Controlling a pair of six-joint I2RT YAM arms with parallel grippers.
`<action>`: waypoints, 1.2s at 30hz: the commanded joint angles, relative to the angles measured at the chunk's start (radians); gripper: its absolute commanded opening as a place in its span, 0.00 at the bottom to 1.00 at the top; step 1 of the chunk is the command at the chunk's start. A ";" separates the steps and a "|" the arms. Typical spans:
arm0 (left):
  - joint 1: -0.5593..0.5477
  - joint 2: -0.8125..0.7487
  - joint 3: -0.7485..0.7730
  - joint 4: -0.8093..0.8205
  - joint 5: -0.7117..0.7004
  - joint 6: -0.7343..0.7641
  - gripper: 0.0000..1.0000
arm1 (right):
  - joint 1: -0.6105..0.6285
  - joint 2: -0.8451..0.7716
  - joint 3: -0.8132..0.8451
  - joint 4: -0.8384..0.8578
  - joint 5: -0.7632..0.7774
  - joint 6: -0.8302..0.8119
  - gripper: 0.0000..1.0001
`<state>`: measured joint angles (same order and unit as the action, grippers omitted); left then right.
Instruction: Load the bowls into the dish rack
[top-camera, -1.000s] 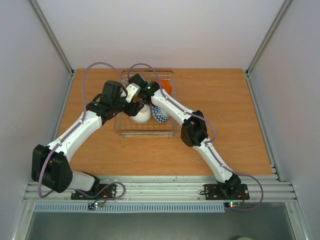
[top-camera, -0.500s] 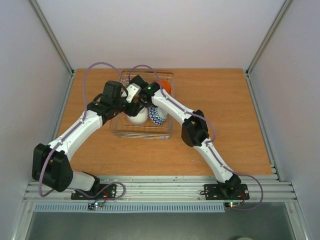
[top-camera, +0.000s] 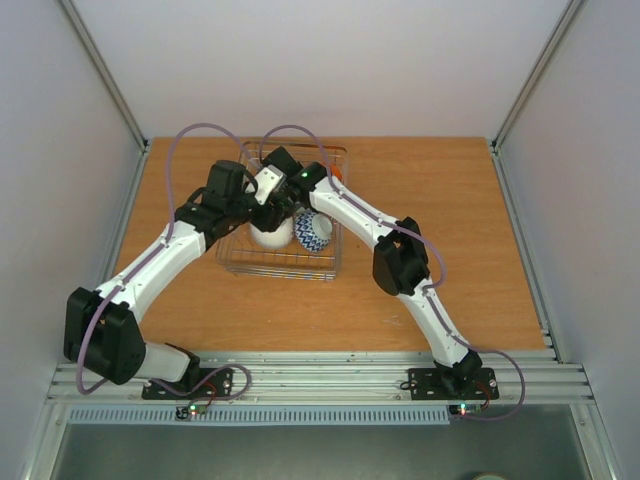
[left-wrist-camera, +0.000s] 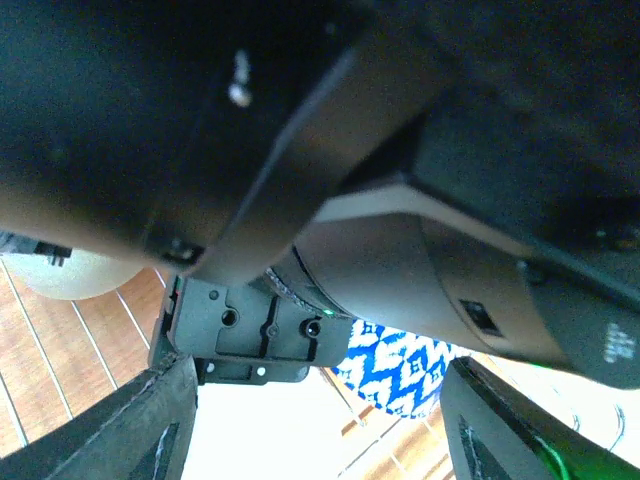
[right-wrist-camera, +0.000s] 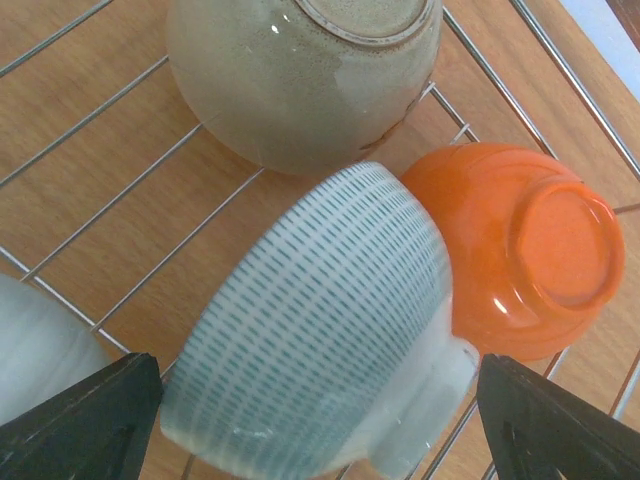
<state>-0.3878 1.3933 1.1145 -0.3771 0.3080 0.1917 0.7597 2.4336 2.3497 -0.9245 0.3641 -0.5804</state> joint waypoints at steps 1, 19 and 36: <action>-0.002 0.005 0.004 -0.003 -0.013 0.010 0.67 | 0.022 -0.099 -0.014 0.049 -0.037 0.011 0.88; -0.002 0.012 0.004 -0.005 -0.014 0.011 0.67 | 0.020 -0.172 -0.138 0.143 0.010 0.041 0.87; 0.000 0.002 0.018 0.013 -0.192 0.014 0.67 | 0.010 -0.634 -0.623 0.155 -0.027 0.253 0.91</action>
<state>-0.3977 1.3731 1.1206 -0.3450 0.2264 0.2138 0.7486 2.0018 1.8488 -0.8135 0.3454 -0.4282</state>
